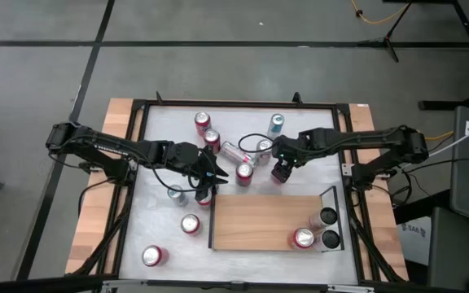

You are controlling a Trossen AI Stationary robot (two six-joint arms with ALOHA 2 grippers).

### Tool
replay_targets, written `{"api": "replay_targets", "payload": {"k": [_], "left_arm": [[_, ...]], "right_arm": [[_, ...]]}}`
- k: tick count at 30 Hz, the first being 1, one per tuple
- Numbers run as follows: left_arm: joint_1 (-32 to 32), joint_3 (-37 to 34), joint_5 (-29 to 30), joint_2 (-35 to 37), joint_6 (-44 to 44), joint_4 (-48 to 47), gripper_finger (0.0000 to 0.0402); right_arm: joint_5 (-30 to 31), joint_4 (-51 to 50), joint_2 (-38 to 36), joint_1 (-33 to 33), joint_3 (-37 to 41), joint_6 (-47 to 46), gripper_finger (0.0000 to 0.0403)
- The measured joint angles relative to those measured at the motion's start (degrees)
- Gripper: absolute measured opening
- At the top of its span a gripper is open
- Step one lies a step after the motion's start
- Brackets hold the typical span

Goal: Place canned beverage on shelf
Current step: Put the center right orange soda can on the shelf

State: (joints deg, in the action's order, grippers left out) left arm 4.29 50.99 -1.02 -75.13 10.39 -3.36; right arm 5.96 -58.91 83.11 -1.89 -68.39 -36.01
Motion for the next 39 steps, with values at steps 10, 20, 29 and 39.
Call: {"api": "replay_targets", "payload": {"k": [10,20,29,39], "left_arm": [[0.0,0.0,0.0,0.0,0.0,0.0,0.0094],[0.0,0.0,0.0,0.0,0.0,0.0,0.0094],[0.0,0.0,0.0,0.0,0.0,0.0,0.0094],[0.0,0.0,0.0,0.0,0.0,0.0,0.0094]], "right_arm": [[-1.1,7.5,-0.2,0.0,6.5,-1.1,0.0310],[-1.0,9.6,-0.2,0.0,7.6,-1.0,0.0310],[-1.0,9.3,-0.1,0.0,7.6,0.7,0.0310],[-1.1,8.1,-0.1,0.0,7.6,3.6,0.0306]]}}
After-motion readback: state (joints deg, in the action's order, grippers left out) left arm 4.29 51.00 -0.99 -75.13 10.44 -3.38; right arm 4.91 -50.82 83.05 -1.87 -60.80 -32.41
